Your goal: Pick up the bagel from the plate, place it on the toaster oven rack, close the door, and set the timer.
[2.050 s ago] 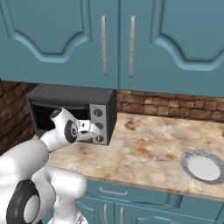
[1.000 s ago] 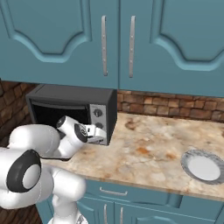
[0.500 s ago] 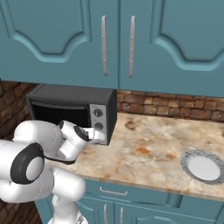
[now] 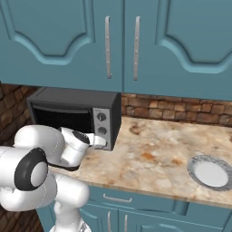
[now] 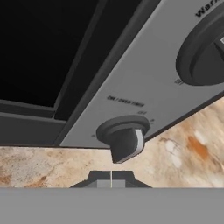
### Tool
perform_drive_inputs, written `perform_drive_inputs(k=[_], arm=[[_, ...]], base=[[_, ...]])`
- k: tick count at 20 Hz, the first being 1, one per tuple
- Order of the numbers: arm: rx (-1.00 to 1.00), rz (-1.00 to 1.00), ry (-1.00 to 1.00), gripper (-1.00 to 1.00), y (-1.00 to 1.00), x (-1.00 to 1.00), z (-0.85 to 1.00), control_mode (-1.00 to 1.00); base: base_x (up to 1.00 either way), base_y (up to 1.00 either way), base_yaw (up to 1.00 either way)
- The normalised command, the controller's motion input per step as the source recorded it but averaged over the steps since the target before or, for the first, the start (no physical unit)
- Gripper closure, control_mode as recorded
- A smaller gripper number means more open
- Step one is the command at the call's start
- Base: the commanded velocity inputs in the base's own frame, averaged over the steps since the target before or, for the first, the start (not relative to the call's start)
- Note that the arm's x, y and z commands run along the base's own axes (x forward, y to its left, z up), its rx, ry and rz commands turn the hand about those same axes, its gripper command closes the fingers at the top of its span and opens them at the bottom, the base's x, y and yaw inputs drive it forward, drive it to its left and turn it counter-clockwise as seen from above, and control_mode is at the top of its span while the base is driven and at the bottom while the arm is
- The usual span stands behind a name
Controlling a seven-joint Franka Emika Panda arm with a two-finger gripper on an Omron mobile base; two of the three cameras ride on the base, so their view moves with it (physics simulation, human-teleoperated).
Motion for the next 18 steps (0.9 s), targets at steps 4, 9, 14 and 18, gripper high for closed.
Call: perform_drive_inputs(k=[4,9,14,18], arm=[[-0.03,0.0,0.0,1.0,0.0,0.0,0.0,-1.0],[-0.03,0.0,0.0,1.0,0.0,0.0,0.01,-1.0],[-0.05,0.0,0.0,1.0,0.0,0.03,0.11,-1.0],[-0.04,0.0,0.0,1.0,0.0,0.03,0.2,-1.0]], base=[[0.0,0.0,0.0],[0.0,0.0,0.0],[0.0,0.0,0.0],[0.0,0.0,0.0]])
